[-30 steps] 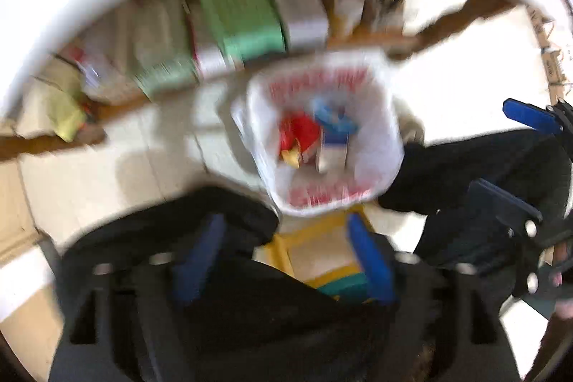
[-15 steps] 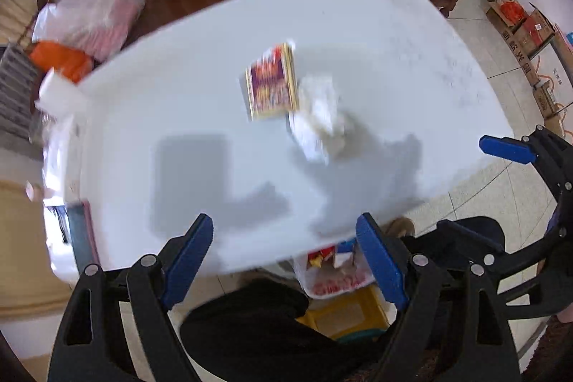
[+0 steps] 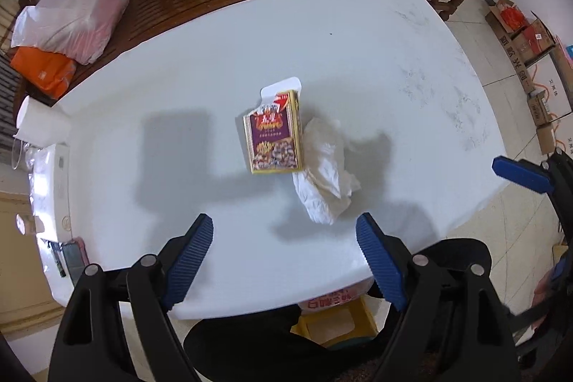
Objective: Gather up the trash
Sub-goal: 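Raise both tools back over the table toward the poker box and tissue, then grasp the purple poker box with the left gripper while the right grasps the white tissue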
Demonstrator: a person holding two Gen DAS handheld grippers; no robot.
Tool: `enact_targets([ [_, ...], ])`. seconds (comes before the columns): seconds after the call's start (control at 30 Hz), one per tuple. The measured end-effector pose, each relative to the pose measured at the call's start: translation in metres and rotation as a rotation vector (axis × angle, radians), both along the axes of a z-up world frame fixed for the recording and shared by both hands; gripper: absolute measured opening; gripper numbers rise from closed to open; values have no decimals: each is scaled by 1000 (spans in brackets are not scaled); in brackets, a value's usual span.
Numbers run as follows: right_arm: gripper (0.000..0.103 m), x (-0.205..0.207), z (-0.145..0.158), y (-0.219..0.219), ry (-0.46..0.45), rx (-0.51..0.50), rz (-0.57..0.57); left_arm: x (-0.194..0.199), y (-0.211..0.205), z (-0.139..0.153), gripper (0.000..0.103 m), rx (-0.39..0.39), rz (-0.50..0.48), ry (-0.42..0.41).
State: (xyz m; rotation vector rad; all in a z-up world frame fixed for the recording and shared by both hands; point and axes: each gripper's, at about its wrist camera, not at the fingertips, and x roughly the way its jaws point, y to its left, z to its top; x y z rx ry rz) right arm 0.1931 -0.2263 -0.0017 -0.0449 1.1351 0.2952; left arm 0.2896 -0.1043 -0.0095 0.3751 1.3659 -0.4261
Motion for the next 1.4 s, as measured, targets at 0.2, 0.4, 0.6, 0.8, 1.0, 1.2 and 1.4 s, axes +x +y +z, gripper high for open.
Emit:
enact_targets([
  [0.2,87,12,-12,6,21,-6,17,26,-1,-23,80,-15,17,34],
  [0.4,87,25,-30,15,55,-14,28,42,-7,-43,80,9,2,29],
  [0.6,87,35,-51,22,87,-17,39,55,-12,-63,80,20,-1,40],
  [0.8,87,42,-74,28,107,-38,42,69,-16,-85,80,12,3,71],
  [1.0,87,50,-101,37,139,-40,50,79,-19,-100,80,5,16,81],
  [1.2,87,62,-121,47,151,-76,53,89,-19,-113,80,4,27,77],
  [1.4,87,72,-133,56,122,-121,58,98,-20,-129,80,1,38,98],
])
